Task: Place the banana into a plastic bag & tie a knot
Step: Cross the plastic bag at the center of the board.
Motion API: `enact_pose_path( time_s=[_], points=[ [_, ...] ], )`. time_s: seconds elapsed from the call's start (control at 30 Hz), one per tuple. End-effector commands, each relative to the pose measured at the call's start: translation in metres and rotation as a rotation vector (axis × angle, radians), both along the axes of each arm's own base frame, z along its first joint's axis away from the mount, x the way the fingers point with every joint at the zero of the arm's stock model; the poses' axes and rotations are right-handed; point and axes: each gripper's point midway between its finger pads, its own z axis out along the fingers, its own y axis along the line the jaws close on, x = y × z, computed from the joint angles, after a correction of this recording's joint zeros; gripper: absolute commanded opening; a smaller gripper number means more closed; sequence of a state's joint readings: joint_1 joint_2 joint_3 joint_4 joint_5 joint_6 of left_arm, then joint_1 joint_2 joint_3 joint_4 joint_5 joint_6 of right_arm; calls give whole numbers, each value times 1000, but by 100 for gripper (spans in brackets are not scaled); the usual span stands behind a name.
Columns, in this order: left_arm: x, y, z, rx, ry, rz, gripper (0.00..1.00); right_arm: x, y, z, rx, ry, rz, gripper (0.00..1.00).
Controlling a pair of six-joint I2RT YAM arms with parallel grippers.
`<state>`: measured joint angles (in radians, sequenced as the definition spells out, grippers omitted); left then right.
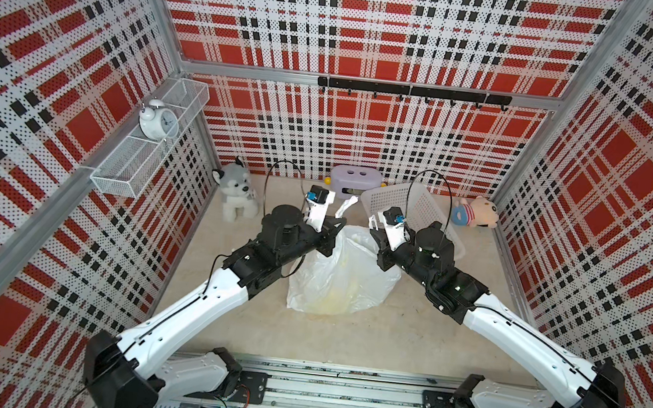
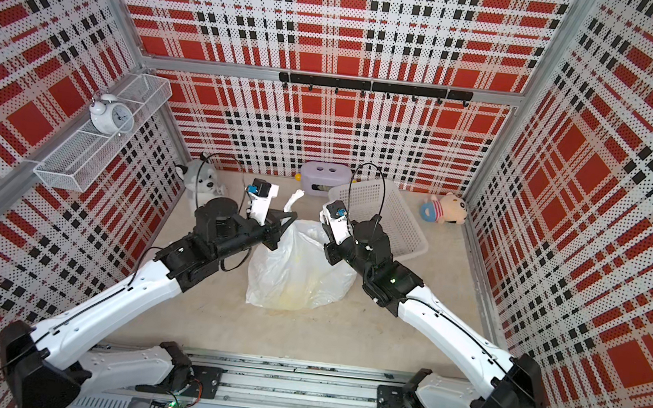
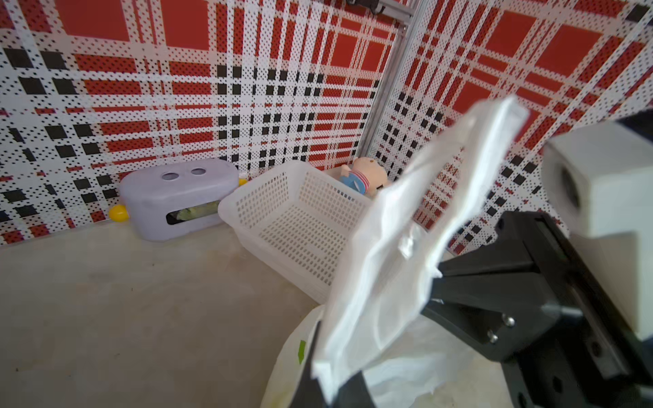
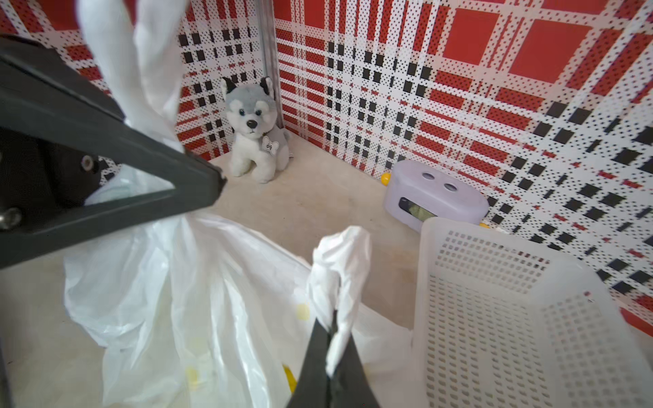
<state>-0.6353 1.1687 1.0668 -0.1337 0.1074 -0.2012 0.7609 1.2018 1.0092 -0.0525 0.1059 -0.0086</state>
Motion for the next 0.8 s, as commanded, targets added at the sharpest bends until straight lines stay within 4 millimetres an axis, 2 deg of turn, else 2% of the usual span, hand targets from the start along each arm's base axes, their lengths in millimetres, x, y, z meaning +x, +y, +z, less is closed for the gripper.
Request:
enact_pose_path(
  time_s=[0.0,0.17,0.37,0.6,0.77],
  points=[
    [2,3,-27,131,69,19,0,4,-28,12,-37,-93,-160,0],
    [-7,-15,-39,155,124,-102,0,-19,-15,20,-61,-204,-29,0],
    [-15,-23,-44,171,145,-193,0,-39,5,24,-125,-297,64,0],
    [-22,-24,-49,189,165,-245,0,-53,26,21,-165,-358,121,0],
    [-26,-20,-49,195,168,-256,0,-48,32,14,-189,-360,115,0]
  ],
)
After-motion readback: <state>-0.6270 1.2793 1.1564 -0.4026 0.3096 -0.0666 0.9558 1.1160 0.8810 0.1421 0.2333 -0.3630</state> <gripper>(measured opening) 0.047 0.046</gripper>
